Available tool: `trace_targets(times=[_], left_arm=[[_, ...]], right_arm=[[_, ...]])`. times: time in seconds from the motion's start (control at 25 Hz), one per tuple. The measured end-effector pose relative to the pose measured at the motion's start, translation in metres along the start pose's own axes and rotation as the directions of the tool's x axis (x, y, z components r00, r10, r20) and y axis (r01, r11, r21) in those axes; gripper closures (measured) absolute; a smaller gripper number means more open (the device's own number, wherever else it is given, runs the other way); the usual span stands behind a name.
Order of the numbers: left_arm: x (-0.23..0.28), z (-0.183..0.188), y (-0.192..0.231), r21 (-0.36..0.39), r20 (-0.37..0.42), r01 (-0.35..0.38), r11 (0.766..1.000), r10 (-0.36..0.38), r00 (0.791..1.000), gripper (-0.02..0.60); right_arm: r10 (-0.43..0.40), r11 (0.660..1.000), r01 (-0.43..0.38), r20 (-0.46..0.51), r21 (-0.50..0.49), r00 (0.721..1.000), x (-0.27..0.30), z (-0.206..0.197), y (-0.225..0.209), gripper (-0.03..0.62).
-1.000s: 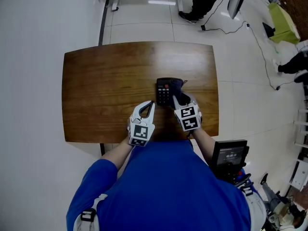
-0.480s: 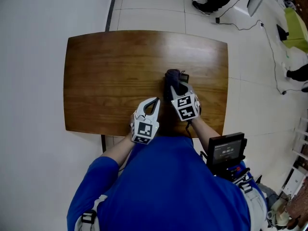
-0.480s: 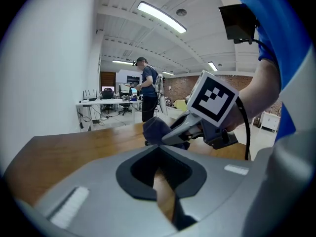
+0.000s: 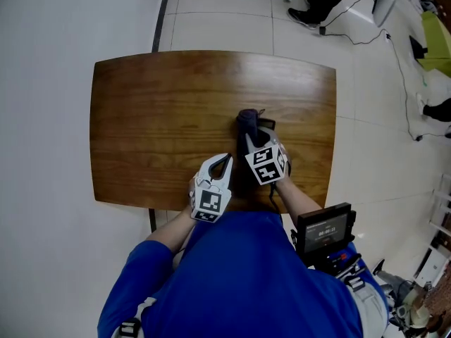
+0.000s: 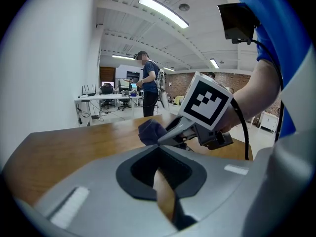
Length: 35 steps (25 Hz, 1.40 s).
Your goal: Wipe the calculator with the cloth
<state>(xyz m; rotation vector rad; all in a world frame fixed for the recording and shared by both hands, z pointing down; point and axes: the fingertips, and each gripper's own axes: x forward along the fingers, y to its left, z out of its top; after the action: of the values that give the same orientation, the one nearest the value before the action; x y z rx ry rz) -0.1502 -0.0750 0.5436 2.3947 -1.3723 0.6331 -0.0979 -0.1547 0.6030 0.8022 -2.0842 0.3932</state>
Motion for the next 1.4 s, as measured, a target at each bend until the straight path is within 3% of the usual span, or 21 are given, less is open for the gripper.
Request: trace_targets(times=[0.88,1.16,1.4], left_arm=[[0.042,-0.019,-0.012,0.028,-0.024,0.068,0.997,-0.067,0.997,0.575],[0.028,-0.024,-0.006,0.017,-0.024,0.047,0.999,-0.046,0.999,0.575],[0.012,-0.025,-0.002,0.006,-0.038,0.017,1.0,-0.016,0.999,0.575]], right_arm=[[-0.132,0.983,0.136,-0.033,0.127,0.991,-0.014,-0.053,-0.066,0.505],[-0.076,0.994,0.075,0.007,0.079,0.997,-0.017,-0.028,-0.032,0.505],[0.025,0.999,-0.026,0.027,0.032,0.999,-0.008,-0.008,0.012,0.505]])
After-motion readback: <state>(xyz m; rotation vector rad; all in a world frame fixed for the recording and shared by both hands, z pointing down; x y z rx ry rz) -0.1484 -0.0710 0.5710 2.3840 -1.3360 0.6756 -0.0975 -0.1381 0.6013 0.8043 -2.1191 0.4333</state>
